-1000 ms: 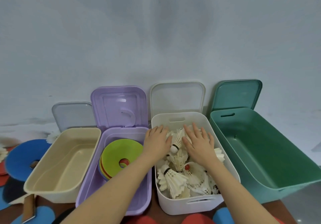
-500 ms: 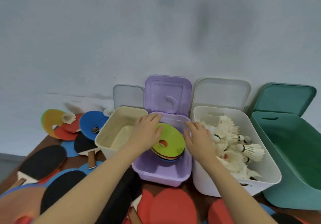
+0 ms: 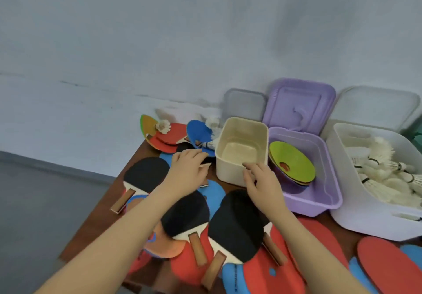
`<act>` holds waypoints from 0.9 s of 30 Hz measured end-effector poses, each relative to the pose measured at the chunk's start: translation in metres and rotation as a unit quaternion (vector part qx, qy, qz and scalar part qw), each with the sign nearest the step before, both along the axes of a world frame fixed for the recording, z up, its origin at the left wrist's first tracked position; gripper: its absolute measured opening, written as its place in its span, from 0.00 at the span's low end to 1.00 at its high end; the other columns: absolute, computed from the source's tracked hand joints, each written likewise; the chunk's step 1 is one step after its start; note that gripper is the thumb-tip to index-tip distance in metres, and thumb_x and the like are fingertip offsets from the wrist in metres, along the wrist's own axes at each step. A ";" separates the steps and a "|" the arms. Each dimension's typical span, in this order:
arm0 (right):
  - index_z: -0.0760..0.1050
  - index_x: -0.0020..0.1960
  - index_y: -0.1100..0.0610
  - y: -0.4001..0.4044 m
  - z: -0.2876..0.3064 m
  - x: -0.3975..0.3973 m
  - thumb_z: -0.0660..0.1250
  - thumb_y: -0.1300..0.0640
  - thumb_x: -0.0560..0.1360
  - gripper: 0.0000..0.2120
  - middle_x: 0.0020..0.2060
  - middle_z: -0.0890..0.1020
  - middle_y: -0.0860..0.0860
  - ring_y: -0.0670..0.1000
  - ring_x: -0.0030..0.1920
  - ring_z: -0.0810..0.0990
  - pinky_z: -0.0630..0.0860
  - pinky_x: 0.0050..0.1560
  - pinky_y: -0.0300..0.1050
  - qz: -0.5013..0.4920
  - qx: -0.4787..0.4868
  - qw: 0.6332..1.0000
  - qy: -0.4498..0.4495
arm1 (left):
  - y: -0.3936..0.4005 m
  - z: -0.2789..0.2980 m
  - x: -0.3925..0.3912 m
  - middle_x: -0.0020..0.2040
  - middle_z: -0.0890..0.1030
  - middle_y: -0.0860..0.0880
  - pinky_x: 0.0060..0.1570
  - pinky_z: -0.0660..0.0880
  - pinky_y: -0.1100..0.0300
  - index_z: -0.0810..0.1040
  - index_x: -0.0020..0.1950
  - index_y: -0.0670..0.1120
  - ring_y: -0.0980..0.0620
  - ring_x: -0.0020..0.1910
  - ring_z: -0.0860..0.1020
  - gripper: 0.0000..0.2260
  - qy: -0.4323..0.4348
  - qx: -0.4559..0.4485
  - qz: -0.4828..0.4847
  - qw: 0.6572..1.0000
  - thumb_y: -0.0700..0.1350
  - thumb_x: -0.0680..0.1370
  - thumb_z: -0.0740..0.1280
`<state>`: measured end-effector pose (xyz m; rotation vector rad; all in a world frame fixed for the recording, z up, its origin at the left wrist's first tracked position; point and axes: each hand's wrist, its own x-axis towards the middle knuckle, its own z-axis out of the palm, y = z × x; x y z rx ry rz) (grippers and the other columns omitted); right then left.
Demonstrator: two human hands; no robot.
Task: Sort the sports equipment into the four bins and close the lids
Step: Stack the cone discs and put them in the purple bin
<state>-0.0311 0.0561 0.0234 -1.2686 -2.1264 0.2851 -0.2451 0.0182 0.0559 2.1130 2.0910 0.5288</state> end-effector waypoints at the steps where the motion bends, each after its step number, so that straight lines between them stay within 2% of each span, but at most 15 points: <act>1: 0.78 0.57 0.58 -0.009 -0.004 -0.015 0.61 0.55 0.77 0.13 0.50 0.81 0.53 0.54 0.49 0.79 0.74 0.49 0.47 -0.002 -0.006 1.000 -0.001 | -0.009 -0.005 -0.016 0.71 0.66 0.52 0.67 0.53 0.54 0.67 0.70 0.51 0.52 0.71 0.60 0.19 -0.002 -0.009 0.003 1.000 0.49 0.80 0.58; 5: 0.76 0.61 0.55 -0.045 -0.022 -0.069 0.61 0.54 0.78 0.13 0.54 0.78 0.50 0.48 0.53 0.77 0.73 0.53 0.44 -0.009 -0.077 0.997 0.011 | -0.048 -0.028 -0.071 0.71 0.66 0.51 0.67 0.54 0.53 0.67 0.70 0.51 0.51 0.70 0.60 0.19 0.011 -0.045 0.028 0.999 0.50 0.80 0.57; 10: 0.70 0.67 0.52 -0.084 -0.046 -0.107 0.58 0.49 0.79 0.17 0.59 0.75 0.48 0.48 0.58 0.74 0.70 0.58 0.45 -0.008 -0.164 0.984 -0.066 | -0.086 -0.063 -0.121 0.75 0.58 0.44 0.69 0.55 0.47 0.59 0.74 0.49 0.43 0.72 0.57 0.25 0.023 -0.139 0.126 0.982 0.53 0.79 0.58; 13: 0.67 0.69 0.49 -0.100 -0.063 -0.120 0.56 0.47 0.79 0.19 0.62 0.74 0.47 0.47 0.59 0.73 0.67 0.59 0.45 0.000 -0.207 0.971 -0.122 | -0.106 -0.081 -0.135 0.72 0.62 0.43 0.65 0.62 0.46 0.57 0.74 0.46 0.40 0.68 0.65 0.28 -0.023 -0.191 0.173 0.966 0.52 0.77 0.60; 15: 0.65 0.71 0.46 -0.107 -0.075 -0.129 0.55 0.46 0.80 0.20 0.68 0.70 0.46 0.47 0.65 0.70 0.63 0.63 0.47 0.024 -0.240 0.957 -0.162 | -0.114 -0.088 -0.140 0.70 0.67 0.45 0.60 0.68 0.47 0.58 0.73 0.46 0.42 0.63 0.71 0.26 -0.097 -0.199 0.178 0.959 0.48 0.77 0.60; 17: 0.62 0.72 0.43 -0.113 -0.086 -0.138 0.54 0.44 0.80 0.21 0.73 0.63 0.44 0.47 0.70 0.63 0.58 0.67 0.51 0.054 -0.278 0.938 -0.198 | -0.119 -0.091 -0.144 0.66 0.72 0.45 0.57 0.72 0.47 0.61 0.72 0.48 0.43 0.59 0.75 0.23 -0.164 -0.196 0.166 0.952 0.43 0.77 0.58; 21: 0.56 0.74 0.41 -0.114 -0.104 -0.153 0.52 0.42 0.80 0.23 0.76 0.54 0.45 0.51 0.75 0.53 0.51 0.71 0.52 0.091 -0.302 0.915 -0.253 | -0.127 -0.091 -0.146 0.62 0.76 0.44 0.53 0.75 0.49 0.68 0.68 0.47 0.43 0.57 0.76 0.17 -0.183 -0.149 0.139 0.962 0.43 0.79 0.56; 24: 0.53 0.75 0.40 -0.109 -0.116 -0.163 0.52 0.41 0.79 0.25 0.76 0.50 0.46 0.52 0.76 0.50 0.49 0.71 0.52 0.076 -0.283 0.918 -0.268 | -0.131 -0.090 -0.146 0.62 0.76 0.43 0.52 0.75 0.48 0.68 0.69 0.47 0.42 0.58 0.75 0.17 -0.176 -0.123 0.124 0.969 0.42 0.79 0.55; 27: 0.51 0.75 0.39 -0.098 -0.126 -0.169 0.56 0.39 0.78 0.28 0.77 0.49 0.46 0.53 0.76 0.48 0.47 0.72 0.54 0.056 -0.262 0.926 -0.267 | -0.130 -0.094 -0.152 0.64 0.75 0.47 0.50 0.75 0.49 0.69 0.69 0.51 0.45 0.57 0.76 0.17 -0.171 -0.090 0.121 0.974 0.45 0.80 0.56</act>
